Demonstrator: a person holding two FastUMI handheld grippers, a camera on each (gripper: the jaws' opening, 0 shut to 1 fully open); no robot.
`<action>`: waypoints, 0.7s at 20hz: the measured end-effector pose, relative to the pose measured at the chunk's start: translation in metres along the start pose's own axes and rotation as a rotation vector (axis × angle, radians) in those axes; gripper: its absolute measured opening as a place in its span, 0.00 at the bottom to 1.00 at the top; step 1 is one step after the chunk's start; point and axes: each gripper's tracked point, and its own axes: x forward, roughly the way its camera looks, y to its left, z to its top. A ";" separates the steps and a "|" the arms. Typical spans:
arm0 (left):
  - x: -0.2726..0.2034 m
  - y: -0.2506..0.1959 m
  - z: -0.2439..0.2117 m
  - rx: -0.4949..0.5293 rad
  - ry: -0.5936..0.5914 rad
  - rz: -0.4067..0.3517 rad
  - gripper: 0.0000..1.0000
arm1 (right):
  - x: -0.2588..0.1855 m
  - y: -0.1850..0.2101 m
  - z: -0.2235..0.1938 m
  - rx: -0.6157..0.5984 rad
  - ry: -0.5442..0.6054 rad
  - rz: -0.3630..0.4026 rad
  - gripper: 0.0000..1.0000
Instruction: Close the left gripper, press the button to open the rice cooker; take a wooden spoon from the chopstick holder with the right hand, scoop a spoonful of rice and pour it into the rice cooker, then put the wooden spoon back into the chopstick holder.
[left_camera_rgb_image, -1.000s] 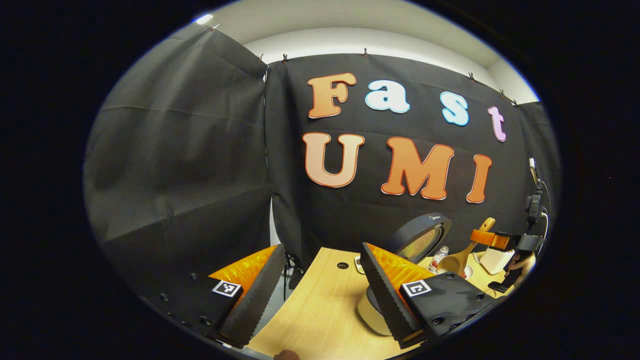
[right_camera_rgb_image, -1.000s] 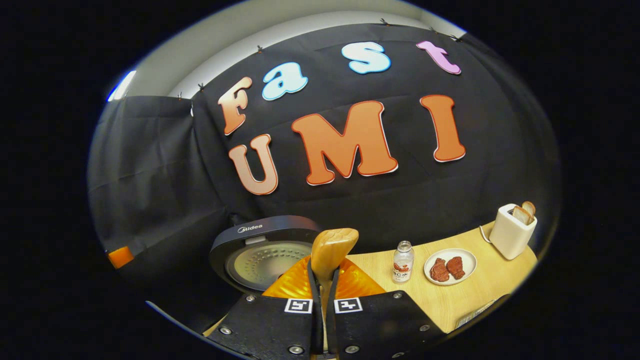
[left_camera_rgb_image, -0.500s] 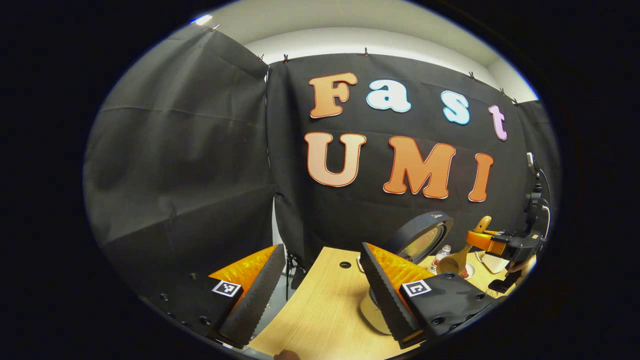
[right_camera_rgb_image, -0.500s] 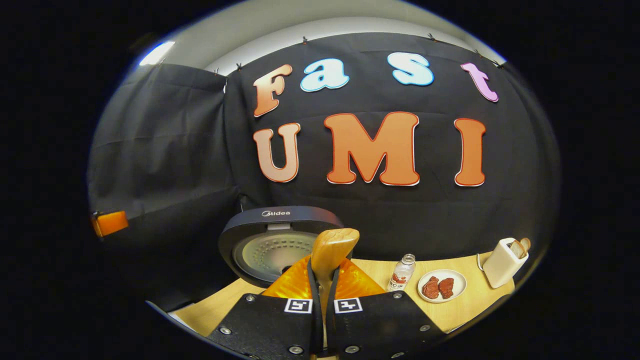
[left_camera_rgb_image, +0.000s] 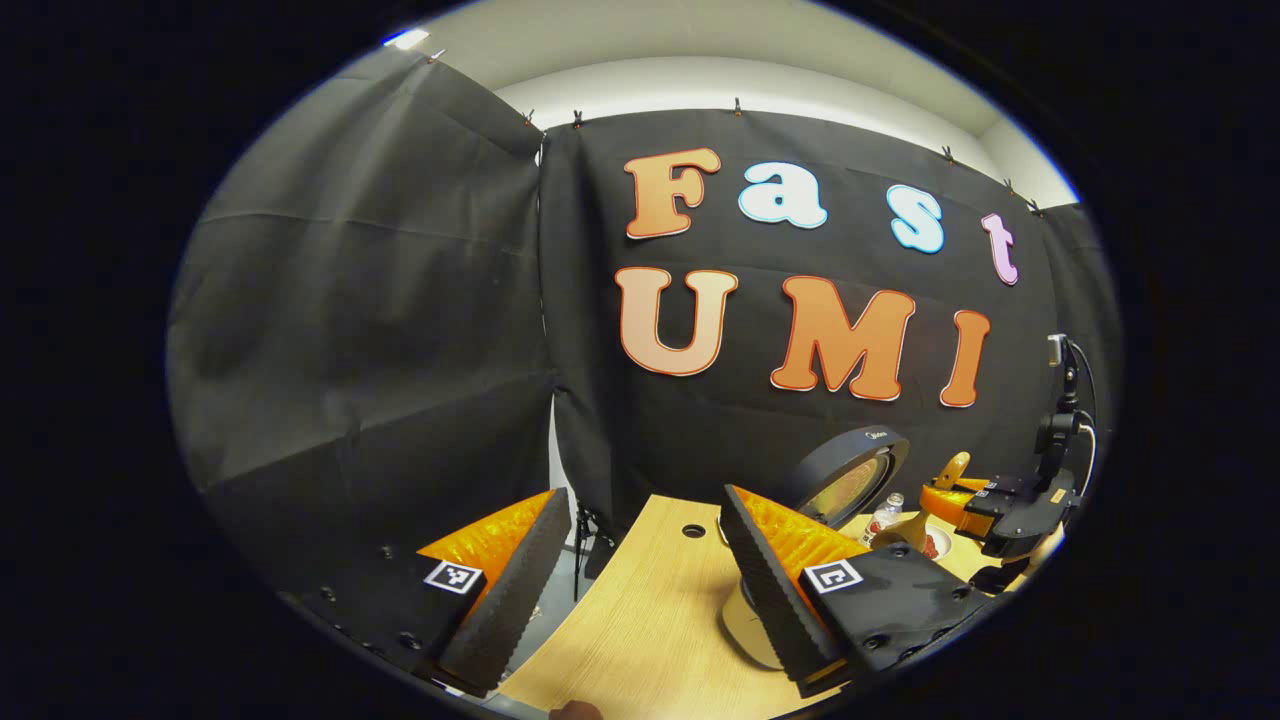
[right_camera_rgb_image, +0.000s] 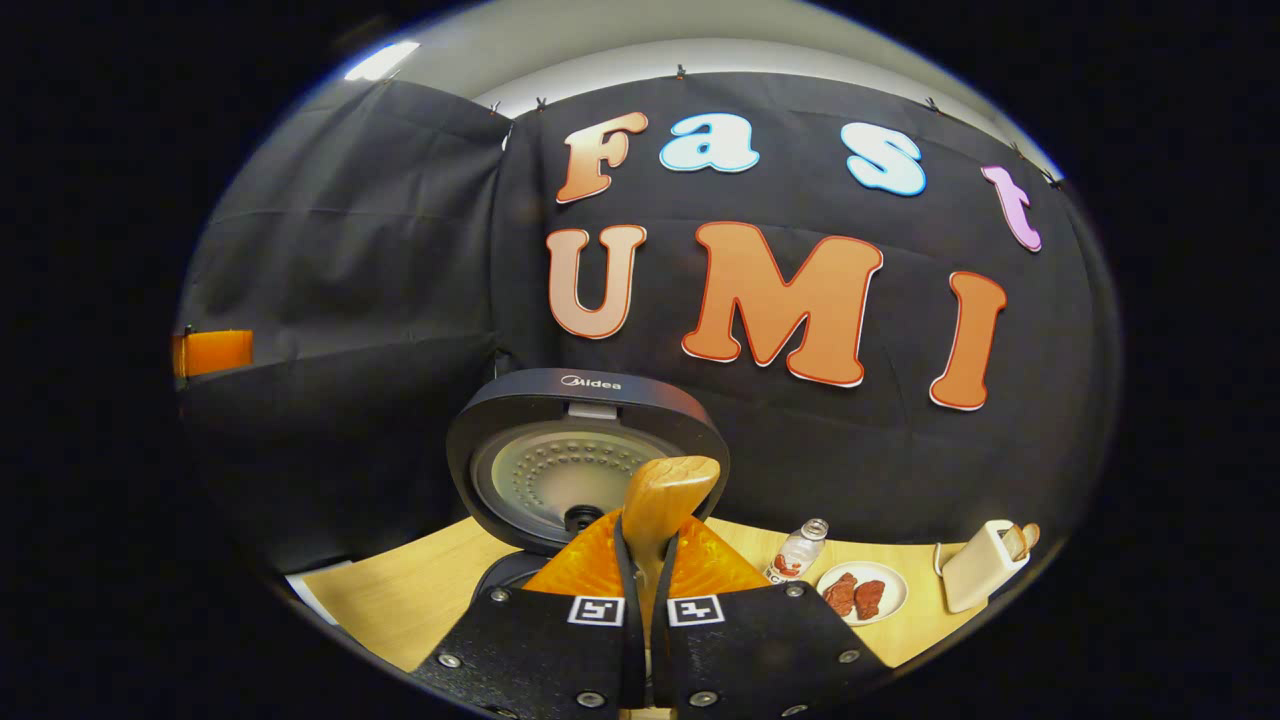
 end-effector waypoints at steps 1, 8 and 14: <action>0.000 -0.001 0.002 -0.001 -0.004 -0.001 0.99 | 0.000 -0.004 0.001 0.037 0.000 0.000 0.01; -0.005 -0.019 0.019 0.002 -0.033 -0.018 1.00 | -0.020 -0.045 0.018 0.269 -0.023 -0.006 0.02; -0.008 -0.047 0.039 0.012 -0.076 -0.047 1.00 | -0.063 -0.128 0.012 0.379 -0.041 -0.126 0.07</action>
